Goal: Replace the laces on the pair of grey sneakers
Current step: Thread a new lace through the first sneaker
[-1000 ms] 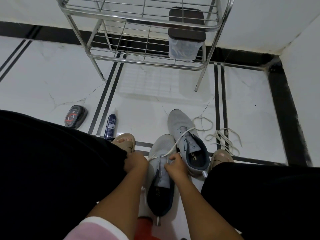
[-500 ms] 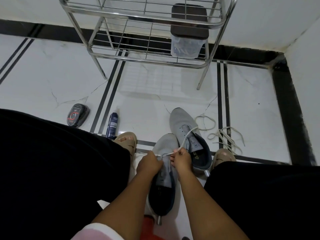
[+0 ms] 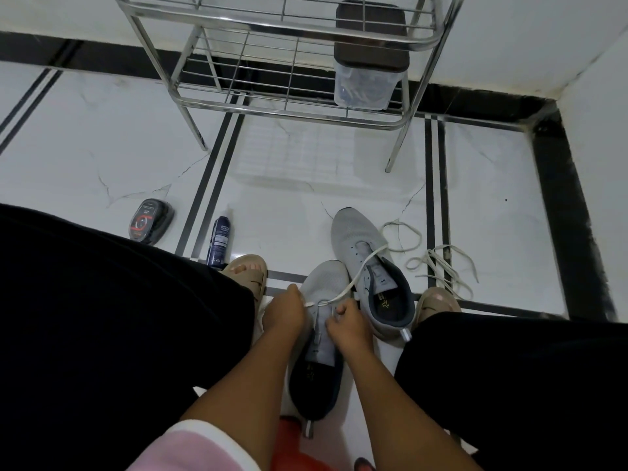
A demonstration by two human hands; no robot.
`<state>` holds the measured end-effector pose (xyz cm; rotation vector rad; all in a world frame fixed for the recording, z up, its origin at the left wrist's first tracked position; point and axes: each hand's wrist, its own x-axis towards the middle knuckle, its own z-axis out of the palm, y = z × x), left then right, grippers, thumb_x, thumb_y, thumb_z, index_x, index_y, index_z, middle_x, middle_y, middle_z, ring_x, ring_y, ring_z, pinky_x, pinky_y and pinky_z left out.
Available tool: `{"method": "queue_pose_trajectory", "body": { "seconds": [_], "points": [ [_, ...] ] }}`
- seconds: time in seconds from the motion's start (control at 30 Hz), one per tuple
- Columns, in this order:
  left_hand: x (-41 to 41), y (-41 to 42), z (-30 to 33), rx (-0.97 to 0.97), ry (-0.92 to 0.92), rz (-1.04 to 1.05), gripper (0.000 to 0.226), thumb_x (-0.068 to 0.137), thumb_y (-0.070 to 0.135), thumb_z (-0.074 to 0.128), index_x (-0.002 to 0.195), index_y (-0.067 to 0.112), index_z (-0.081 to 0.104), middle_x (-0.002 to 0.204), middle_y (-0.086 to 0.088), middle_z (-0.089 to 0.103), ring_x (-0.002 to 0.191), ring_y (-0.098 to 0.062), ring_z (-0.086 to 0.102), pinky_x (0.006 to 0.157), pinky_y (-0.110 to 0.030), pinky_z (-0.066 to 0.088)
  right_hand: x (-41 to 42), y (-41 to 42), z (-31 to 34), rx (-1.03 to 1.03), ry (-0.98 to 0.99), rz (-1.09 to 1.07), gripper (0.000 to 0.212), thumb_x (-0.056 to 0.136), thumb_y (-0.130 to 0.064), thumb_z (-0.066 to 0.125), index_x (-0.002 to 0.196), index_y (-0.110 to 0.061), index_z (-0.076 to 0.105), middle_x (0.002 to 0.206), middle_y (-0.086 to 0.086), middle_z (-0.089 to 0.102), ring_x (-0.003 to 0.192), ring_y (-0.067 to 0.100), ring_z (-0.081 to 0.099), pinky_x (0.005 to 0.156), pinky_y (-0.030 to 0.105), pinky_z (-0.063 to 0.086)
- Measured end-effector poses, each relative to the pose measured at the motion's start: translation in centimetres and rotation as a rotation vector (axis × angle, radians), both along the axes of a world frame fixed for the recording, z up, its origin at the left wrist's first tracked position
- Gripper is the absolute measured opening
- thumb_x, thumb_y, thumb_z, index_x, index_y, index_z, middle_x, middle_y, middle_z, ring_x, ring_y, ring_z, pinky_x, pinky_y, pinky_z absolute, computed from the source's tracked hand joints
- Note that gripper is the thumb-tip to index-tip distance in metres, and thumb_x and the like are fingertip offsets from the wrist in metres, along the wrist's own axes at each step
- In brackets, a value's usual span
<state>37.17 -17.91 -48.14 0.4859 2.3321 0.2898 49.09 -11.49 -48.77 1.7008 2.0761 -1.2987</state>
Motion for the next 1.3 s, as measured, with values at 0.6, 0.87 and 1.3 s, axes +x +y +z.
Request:
{"method": "queue_pose_trajectory", "body": {
  "seconds": [0.6,0.87,1.3],
  "points": [
    [0.2,0.5,0.0,-0.123,-0.117,-0.023,0.040,0.069,0.007,0.063,0.103,0.017,0.044,0.100,-0.009,0.066,0.092,-0.030,0.066,0.080,-0.040,0.056,-0.2,0.4,0.0,-0.002,0.023,0.026,0.013,0.083,-0.019,0.059,0.086,-0.018,0.046,0.086,0.003,0.056,0.078,0.023,0.053,0.065,0.027,0.038],
    [0.5,0.0,0.2,0.021,-0.086,0.053,0.021,0.085,0.017,0.050,0.105,0.018,0.042,0.102,-0.009,0.064,0.091,-0.030,0.065,0.078,-0.038,0.055,-1.2,1.3,0.5,-0.297,0.234,-0.329,0.010,0.083,-0.018,0.064,0.087,-0.018,0.055,0.069,0.000,0.056,0.056,0.014,0.051,0.053,0.026,0.043],
    [-0.1,4.2,3.7,0.421,-0.142,-0.121,0.030,0.100,0.027,0.042,0.086,0.015,0.066,0.095,-0.007,0.067,0.086,-0.022,0.060,0.070,-0.029,0.043,-4.4,7.6,11.8,-0.148,0.674,-0.644,0.016,0.090,-0.019,0.065,0.088,-0.005,0.072,0.082,0.001,0.059,0.059,0.008,0.046,0.056,0.019,0.041]
  ]
}}
